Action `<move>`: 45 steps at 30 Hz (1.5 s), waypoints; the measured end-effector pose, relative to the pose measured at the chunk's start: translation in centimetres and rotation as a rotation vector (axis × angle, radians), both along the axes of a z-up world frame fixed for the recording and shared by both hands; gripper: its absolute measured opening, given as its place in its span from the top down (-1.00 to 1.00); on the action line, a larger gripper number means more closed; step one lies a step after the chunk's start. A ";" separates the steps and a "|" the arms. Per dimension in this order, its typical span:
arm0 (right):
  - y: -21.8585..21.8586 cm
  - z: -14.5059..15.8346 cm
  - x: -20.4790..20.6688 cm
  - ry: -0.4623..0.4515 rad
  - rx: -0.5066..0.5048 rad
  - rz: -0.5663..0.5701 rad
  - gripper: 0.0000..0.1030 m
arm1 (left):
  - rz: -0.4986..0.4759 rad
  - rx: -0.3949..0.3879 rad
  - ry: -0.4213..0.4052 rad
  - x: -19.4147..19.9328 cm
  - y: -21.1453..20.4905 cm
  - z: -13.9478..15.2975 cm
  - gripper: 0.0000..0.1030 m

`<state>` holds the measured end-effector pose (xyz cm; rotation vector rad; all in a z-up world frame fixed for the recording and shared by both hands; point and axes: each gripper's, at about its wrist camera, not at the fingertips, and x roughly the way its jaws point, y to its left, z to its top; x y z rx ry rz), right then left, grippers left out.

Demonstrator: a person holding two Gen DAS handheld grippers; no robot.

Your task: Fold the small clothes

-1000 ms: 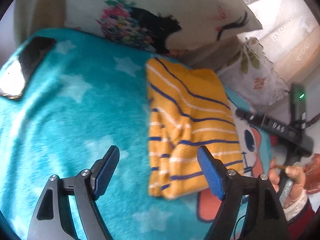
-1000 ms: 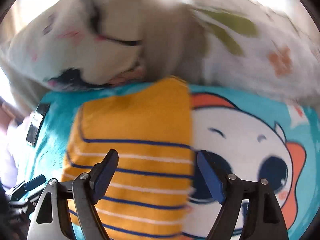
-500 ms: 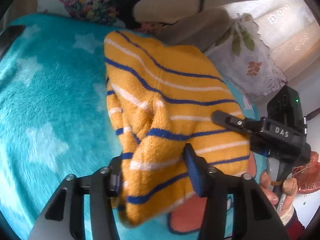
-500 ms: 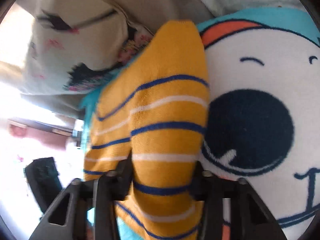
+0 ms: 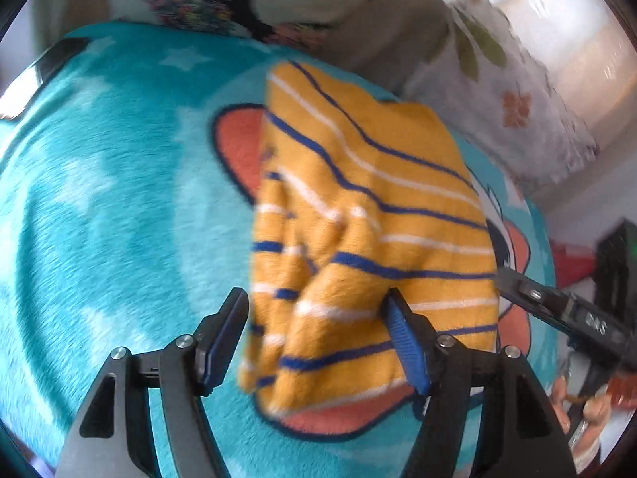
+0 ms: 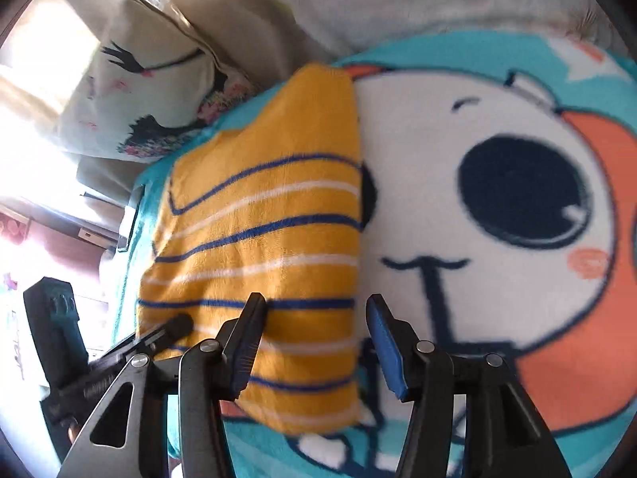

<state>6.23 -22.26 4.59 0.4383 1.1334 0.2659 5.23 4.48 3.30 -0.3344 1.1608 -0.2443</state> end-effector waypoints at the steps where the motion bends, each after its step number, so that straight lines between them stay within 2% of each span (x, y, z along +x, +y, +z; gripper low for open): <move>1: 0.0 0.6 -0.2 -0.029 -0.031 0.003 -0.12 | 0.028 0.000 0.001 -0.3 0.5 0.2 -0.33; 4: 0.6 3.6 -1.1 -0.135 -0.089 0.042 -0.12 | 0.082 0.037 -0.017 -1.7 2.2 1.2 -0.33; 6: 2.1 4.9 -1.3 -0.184 -0.091 0.091 -0.12 | 0.092 0.091 -0.067 -3.0 2.7 2.7 -0.33; 9: 5.6 4.8 -0.7 -0.186 -0.087 0.190 -0.12 | 0.093 0.207 -0.175 -5.3 2.8 5.2 -0.43; 11: 8.4 4.1 0.2 -0.183 -0.113 0.231 -0.12 | 0.104 0.284 -0.248 -6.7 3.0 6.8 -0.59; 13: 11.8 3.1 1.5 -0.164 -0.154 0.286 -0.12 | 0.116 0.334 -0.318 -7.8 3.3 8.4 -0.61; 16: 16.3 0.6 3.6 -0.117 -0.316 0.348 -0.16 | 0.123 0.342 -0.383 -9.2 4.2 10.0 -0.63; 18: 18.4 0.0 4.1 -0.154 -0.409 0.370 -0.20 | 0.120 0.337 -0.417 -9.7 4.3 10.7 -0.70; 20: 18.9 0.1 4.5 -0.144 -0.429 0.374 -0.20 | 0.121 0.339 -0.467 -10.2 4.0 11.4 -0.91; 22: 17.5 1.0 4.3 -0.134 -0.371 0.351 -0.20 | 0.114 0.323 -0.520 -11.1 3.7 11.8 -1.00; 24: 15.7 1.8 3.6 -0.132 -0.322 0.319 -0.26 | 0.102 0.284 -0.517 -11.6 3.3 11.8 -1.00; 26: 13.6 2.6 2.2 -0.140 -0.314 0.289 -0.27 | 0.074 0.263 -0.453 -11.3 2.5 11.0 -1.00; 28: 11.9 3.4 0.3 -0.157 -0.326 0.263 -0.30 | 0.046 0.276 -0.396 -11.1 1.4 10.0 -1.00; 33: 7.0 4.2 -5.1 -0.180 -0.368 0.175 -0.44 | 0.054 0.301 -0.354 -12.7 -1.5 8.2 -1.00; 37: 4.0 2.8 -8.9 -0.138 -0.386 0.133 -0.45 | 0.028 0.363 -0.299 -14.4 -4.0 6.6 -1.00; 40: 3.2 1.5 -11.1 -0.121 -0.432 0.130 -0.45 | 0.015 0.369 -0.266 -15.8 -5.2 5.6 -1.00; 45: 2.4 -0.4 -13.8 -0.083 -0.410 0.107 -0.46 | 0.006 0.356 -0.220 -17.7 -6.1 4.7 -1.00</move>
